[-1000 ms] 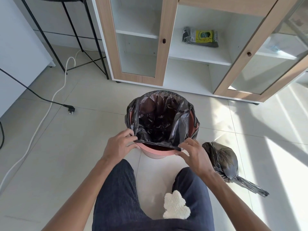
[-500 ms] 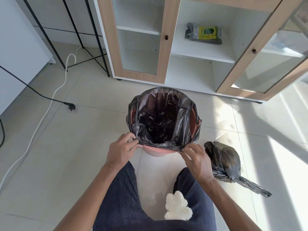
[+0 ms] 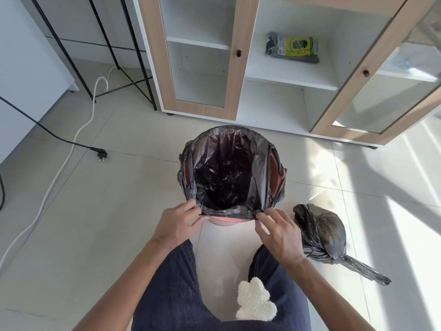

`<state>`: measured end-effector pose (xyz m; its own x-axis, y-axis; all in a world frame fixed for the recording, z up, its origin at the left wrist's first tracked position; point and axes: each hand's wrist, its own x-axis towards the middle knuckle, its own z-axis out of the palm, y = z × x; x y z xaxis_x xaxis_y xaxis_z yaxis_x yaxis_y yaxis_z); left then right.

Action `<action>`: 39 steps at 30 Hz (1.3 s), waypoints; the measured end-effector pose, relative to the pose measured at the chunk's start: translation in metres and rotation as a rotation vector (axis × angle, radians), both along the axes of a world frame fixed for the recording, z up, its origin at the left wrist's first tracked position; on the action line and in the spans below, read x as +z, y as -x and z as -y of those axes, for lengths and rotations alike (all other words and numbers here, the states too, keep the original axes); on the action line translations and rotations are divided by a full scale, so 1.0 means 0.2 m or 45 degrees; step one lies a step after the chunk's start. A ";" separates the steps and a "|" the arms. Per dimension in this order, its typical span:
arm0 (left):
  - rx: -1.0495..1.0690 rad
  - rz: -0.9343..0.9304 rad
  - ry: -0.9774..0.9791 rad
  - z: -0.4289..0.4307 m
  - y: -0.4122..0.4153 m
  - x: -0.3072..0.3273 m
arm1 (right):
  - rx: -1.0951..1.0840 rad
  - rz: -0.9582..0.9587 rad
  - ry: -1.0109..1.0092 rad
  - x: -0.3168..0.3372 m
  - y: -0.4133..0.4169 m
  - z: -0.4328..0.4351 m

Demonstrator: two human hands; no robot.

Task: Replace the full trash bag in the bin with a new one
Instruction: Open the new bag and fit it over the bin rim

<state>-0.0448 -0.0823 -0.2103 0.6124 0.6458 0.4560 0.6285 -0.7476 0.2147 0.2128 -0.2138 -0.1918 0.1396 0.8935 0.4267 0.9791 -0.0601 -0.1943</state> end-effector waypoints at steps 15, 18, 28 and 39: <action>0.004 -0.112 0.004 0.08 -0.12 0.03 | 0.046 0.182 0.010 -0.06 0.03 -0.05; -0.008 -0.122 -0.036 0.07 -0.11 0.02 | 0.106 0.175 -0.018 -0.09 0.02 -0.05; 0.135 -0.019 0.081 0.08 -0.05 -0.02 | 0.124 0.166 -0.003 -0.12 -0.04 -0.03; 0.328 -0.103 0.196 -0.13 0.07 0.02 | 0.017 0.036 0.032 -0.10 -0.08 -0.02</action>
